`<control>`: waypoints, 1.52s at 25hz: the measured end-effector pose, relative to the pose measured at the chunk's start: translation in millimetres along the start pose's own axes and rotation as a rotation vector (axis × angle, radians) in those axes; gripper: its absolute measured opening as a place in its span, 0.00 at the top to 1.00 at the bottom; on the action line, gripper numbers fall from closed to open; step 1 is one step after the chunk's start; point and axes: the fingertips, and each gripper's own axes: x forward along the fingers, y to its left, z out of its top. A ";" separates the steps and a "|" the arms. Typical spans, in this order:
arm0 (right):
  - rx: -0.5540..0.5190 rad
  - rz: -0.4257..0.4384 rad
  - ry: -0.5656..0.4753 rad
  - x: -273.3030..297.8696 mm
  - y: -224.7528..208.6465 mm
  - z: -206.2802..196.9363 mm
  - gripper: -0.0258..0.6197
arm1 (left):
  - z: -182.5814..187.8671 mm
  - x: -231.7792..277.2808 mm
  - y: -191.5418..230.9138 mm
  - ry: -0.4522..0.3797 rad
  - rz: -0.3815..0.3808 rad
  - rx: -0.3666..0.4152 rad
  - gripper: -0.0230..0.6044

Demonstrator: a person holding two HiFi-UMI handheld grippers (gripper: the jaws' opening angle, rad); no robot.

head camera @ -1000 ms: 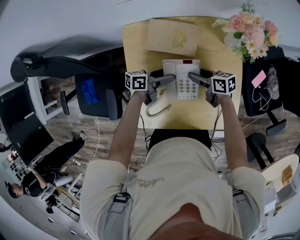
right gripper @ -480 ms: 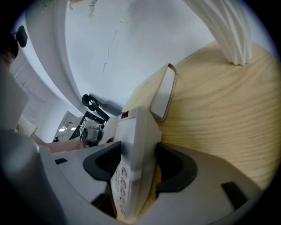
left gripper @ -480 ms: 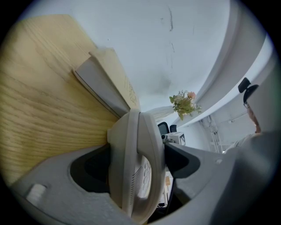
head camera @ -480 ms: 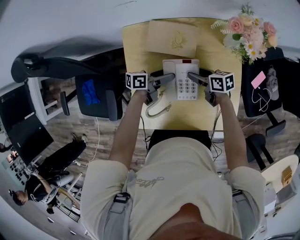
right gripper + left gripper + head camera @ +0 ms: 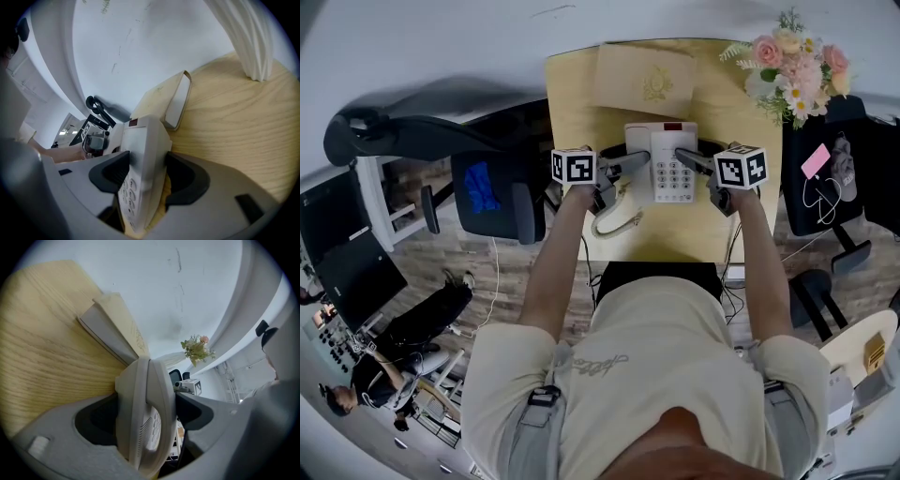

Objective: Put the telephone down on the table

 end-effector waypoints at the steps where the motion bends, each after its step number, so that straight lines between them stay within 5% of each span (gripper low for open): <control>1: -0.002 0.000 0.001 0.6 0.0 0.3 0.58 | -0.2 -0.8 0.9 -0.004 0.002 0.001 0.35; 16: 0.054 0.020 0.048 2.8 1.8 -3.0 0.58 | -5.7 -0.3 3.3 -0.005 0.025 -0.054 0.35; 22: 0.066 0.011 -0.009 1.7 -2.5 -3.1 0.58 | -4.8 -0.4 3.9 -0.041 0.007 -0.054 0.35; 38: -0.046 -0.112 -0.071 -30.0 4.2 -1.8 0.58 | -2.0 -27.1 -15.5 -0.098 0.079 0.083 0.35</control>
